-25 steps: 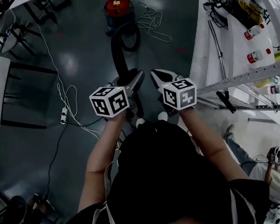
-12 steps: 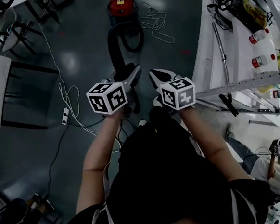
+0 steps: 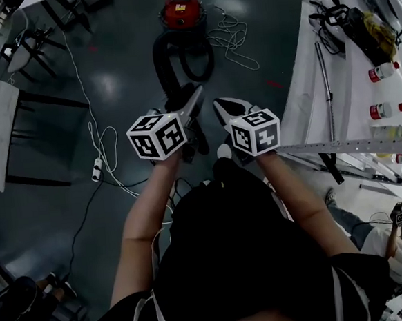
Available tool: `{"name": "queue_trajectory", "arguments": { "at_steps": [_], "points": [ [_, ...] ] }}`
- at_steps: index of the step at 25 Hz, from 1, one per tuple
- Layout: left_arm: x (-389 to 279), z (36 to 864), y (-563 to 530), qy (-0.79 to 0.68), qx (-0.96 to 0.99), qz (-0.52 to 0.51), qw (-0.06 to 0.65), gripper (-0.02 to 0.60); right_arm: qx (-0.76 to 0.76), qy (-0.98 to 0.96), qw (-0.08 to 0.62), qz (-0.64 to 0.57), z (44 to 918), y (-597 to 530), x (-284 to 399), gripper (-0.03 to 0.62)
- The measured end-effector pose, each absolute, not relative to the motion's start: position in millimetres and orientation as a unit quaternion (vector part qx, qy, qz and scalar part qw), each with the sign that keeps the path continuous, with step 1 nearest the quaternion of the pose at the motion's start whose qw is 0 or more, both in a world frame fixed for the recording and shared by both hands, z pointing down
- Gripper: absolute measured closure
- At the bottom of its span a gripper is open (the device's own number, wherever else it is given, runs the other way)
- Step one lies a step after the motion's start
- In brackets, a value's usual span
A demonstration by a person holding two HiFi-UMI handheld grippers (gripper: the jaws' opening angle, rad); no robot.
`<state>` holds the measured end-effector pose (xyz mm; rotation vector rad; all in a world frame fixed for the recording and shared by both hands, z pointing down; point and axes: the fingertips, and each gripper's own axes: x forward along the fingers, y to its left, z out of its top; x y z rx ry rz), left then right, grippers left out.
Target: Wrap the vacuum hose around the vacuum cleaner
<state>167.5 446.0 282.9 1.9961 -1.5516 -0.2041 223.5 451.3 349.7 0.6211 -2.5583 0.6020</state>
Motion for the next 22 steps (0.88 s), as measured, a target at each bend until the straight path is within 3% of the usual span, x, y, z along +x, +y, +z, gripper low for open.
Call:
{"name": "queue_trajectory", "arguments": {
  "at_steps": [22],
  "points": [
    [139.9, 271.8, 276.2, -0.63, 0.72, -0.078, 0.282, 0.457, 0.123, -0.939, 0.228, 0.228, 367.3, 326.8, 213.7, 0.597]
  ]
}}
